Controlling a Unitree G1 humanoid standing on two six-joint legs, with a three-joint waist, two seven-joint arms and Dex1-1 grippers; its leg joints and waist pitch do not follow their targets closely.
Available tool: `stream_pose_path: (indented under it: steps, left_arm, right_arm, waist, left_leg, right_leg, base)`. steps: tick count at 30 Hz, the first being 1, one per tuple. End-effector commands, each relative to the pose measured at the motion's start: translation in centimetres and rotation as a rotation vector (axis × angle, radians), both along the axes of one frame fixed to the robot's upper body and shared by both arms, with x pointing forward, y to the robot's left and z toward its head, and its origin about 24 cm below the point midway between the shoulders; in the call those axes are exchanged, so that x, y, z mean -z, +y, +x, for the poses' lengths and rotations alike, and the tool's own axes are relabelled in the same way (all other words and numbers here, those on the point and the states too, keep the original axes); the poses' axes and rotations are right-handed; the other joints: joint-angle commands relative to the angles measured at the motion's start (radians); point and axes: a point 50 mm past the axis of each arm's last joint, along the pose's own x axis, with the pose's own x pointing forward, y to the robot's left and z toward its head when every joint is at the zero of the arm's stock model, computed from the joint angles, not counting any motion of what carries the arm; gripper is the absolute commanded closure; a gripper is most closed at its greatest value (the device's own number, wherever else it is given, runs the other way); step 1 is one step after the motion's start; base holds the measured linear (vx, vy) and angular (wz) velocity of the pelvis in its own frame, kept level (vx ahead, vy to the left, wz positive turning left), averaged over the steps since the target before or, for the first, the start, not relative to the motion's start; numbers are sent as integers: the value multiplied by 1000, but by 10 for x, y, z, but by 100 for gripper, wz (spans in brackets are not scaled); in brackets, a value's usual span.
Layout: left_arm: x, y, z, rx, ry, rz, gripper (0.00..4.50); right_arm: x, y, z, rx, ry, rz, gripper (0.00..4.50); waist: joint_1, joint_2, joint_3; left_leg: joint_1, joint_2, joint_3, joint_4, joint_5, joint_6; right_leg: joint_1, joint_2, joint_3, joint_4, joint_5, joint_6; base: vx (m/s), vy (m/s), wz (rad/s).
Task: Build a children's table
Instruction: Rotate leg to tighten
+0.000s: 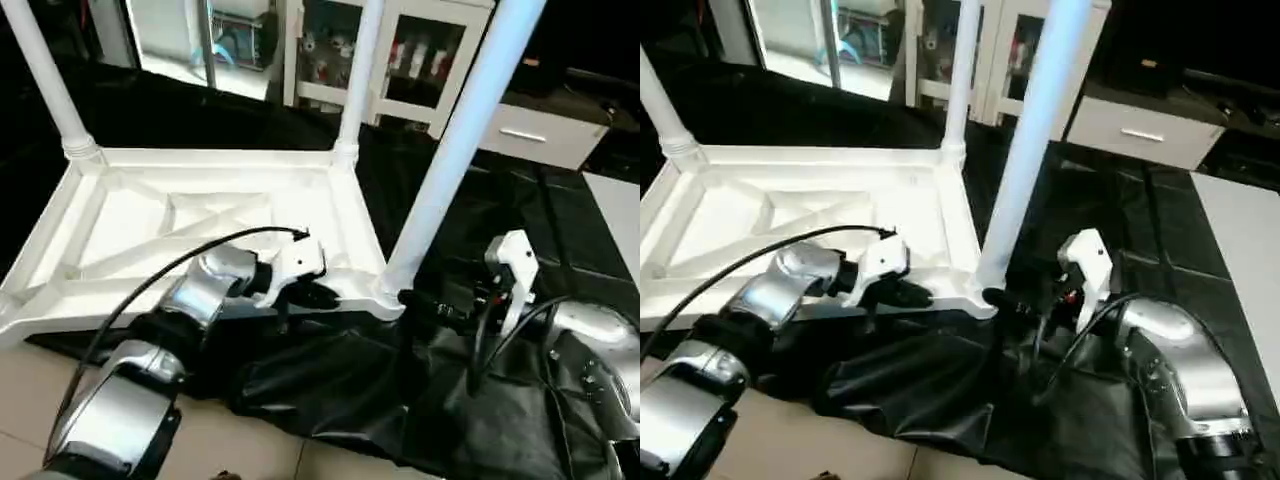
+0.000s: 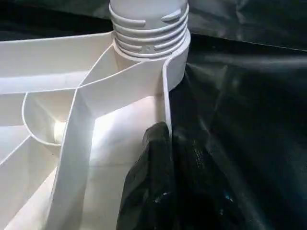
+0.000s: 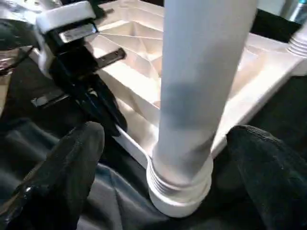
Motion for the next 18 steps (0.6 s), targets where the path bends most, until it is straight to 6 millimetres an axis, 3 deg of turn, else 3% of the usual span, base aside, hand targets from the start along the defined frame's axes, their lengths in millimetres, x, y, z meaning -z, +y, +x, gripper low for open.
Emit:
stream_pose_path:
  steps: [1,5,12,18]
  left_arm:
    - [20,1,-15,98,93,88,450]
    - [19,2,-18,136,107,100,450]
    - [21,5,-22,155,113,127,450]
    - [20,6,-22,156,113,132,450]
  right_arm:
    - [2,5,0,-32,5,-35,5]
    - [3,9,5,-54,3,-59,5]
    - [5,15,10,-127,21,-74,5]
    - [11,14,12,-190,52,-103,60]
  waist:
    - [-3,1,-52]
    - [0,3,-54]
    - [-2,-1,-56]
    - [0,-1,-57]
  left_leg:
    - [14,46,-22,-84,-336,7]
    - [20,46,-18,-80,-313,6]
    - [16,45,-16,-78,-296,10]
    - [17,46,-17,-77,-290,10]
  right_leg:
    - [34,-56,34,-70,-340,-172]
    - [32,-54,35,-61,-275,-202]
    - [39,-54,34,-55,-238,-216]
    - [39,-56,34,-54,-252,-213]
  base:
    - [0,0,0]
    - [0,0,0]
    - [0,0,0]
    - [0,0,0]
